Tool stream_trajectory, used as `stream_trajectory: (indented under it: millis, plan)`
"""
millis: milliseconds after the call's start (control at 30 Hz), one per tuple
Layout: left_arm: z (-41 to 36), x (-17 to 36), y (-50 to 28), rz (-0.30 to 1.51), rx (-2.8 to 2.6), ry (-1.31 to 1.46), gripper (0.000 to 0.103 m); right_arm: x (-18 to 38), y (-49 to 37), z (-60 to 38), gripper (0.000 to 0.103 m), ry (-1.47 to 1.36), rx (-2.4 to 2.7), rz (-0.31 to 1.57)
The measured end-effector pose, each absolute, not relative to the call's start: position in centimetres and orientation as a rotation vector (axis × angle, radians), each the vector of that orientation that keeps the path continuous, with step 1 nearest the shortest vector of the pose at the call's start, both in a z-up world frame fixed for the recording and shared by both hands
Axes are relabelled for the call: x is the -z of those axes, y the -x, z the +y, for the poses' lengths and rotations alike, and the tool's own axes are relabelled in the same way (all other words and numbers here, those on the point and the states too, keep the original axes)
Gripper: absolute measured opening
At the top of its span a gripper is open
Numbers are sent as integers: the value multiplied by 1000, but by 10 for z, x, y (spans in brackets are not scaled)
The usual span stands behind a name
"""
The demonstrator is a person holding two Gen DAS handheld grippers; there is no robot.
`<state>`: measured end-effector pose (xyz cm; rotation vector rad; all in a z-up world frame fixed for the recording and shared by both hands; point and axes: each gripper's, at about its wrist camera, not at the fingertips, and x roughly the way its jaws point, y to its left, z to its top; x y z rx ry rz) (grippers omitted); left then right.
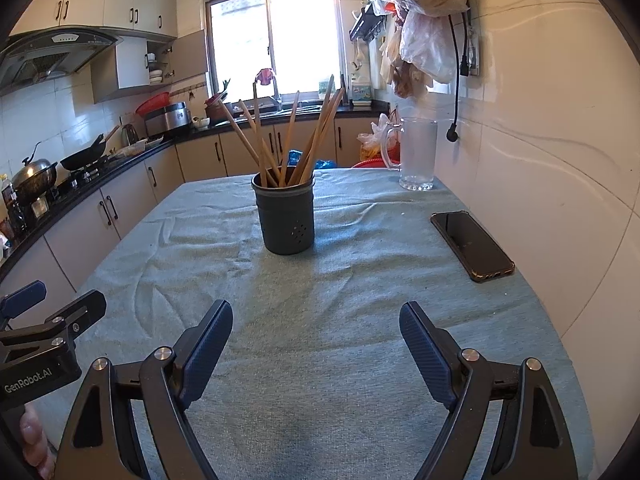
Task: Organize utensils
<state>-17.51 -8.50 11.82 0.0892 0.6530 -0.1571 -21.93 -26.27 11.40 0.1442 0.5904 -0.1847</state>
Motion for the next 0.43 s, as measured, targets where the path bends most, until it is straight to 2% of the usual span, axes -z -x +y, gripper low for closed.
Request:
stream_trajectory:
  millis: [433]
  plan:
    - [-91, -106, 157, 686, 177, -102, 103, -99, 202, -256, 89, -130, 160, 640]
